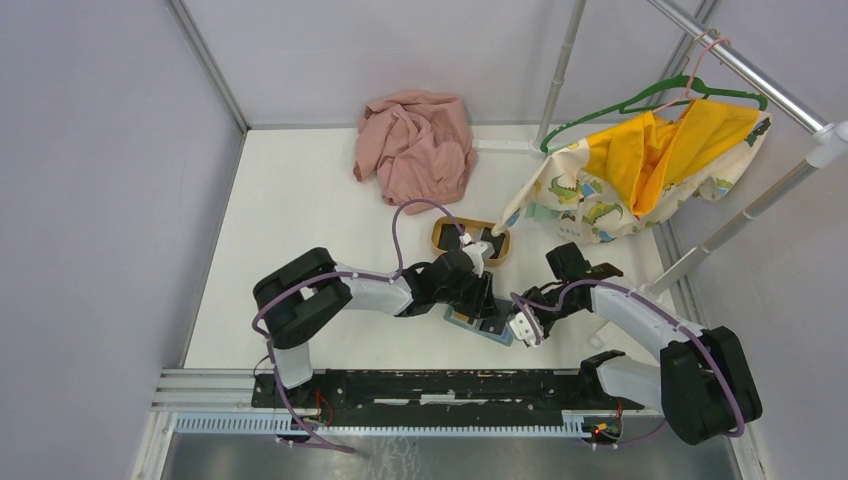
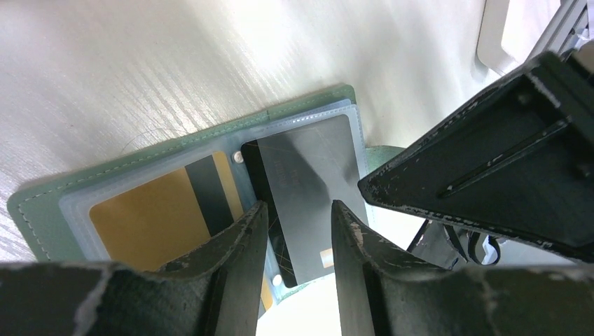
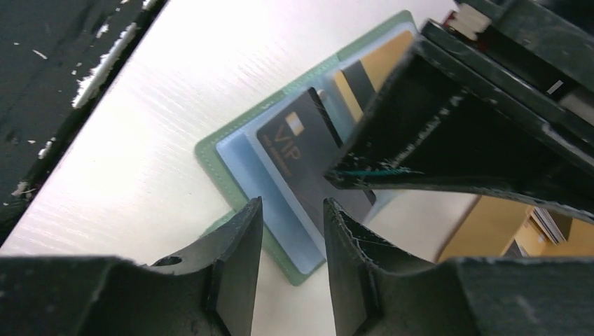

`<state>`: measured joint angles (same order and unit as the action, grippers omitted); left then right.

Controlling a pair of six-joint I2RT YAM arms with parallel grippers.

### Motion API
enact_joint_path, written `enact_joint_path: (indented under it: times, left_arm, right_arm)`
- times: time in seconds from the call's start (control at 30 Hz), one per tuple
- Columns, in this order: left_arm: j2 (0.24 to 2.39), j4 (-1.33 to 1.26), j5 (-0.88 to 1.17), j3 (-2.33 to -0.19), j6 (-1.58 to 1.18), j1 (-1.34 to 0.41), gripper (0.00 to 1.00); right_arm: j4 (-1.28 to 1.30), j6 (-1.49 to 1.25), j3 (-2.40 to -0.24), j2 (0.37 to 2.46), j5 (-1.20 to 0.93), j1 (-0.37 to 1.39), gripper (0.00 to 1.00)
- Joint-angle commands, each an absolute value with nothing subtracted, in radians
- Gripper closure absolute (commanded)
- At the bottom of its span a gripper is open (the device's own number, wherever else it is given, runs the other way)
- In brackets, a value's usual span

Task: Put the credit cards into the card holder
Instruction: Insert the credit card into the card holder, then turn over the card slot in the card holder.

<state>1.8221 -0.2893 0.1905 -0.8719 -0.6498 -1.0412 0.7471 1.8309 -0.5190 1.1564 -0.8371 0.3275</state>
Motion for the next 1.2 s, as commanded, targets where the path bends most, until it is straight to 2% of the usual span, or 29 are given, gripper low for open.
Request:
enact_joint_path:
  times: [0.0, 0.17, 0.53, 0.87, 1.17]
  left_arm:
    - [1.83, -0.292, 0.209, -0.843, -0.649, -1.031, 0.54]
    - [1.827, -0.301, 0.218, -0.838, -0.649, -1.027, 0.54]
    - [1.813, -0.351, 0.259, -0.819, -0.673, -1.021, 0.51]
    - [1.664, -0.381, 0.207, -0.743, -0.698, -1.012, 0.43]
    - [1.574, -0.313, 0.132, -0.711, -0.669, -1.009, 0.43]
  right_arm:
    - [0.724, 1.894, -0.499, 1.152, -0.864, 0.35, 0.56]
    - [0.553, 1.752, -0.455, 1.132, -0.803, 0.368, 0.56]
    - [0.421, 1.628, -0.428, 1.103, -0.815, 0.385, 0.59]
    - [0.317, 1.498, -0.415, 1.092, -0.848, 0.385, 0.59]
    - [0.153, 1.298, -0.394, 1.117, -0.861, 0.403, 0.61]
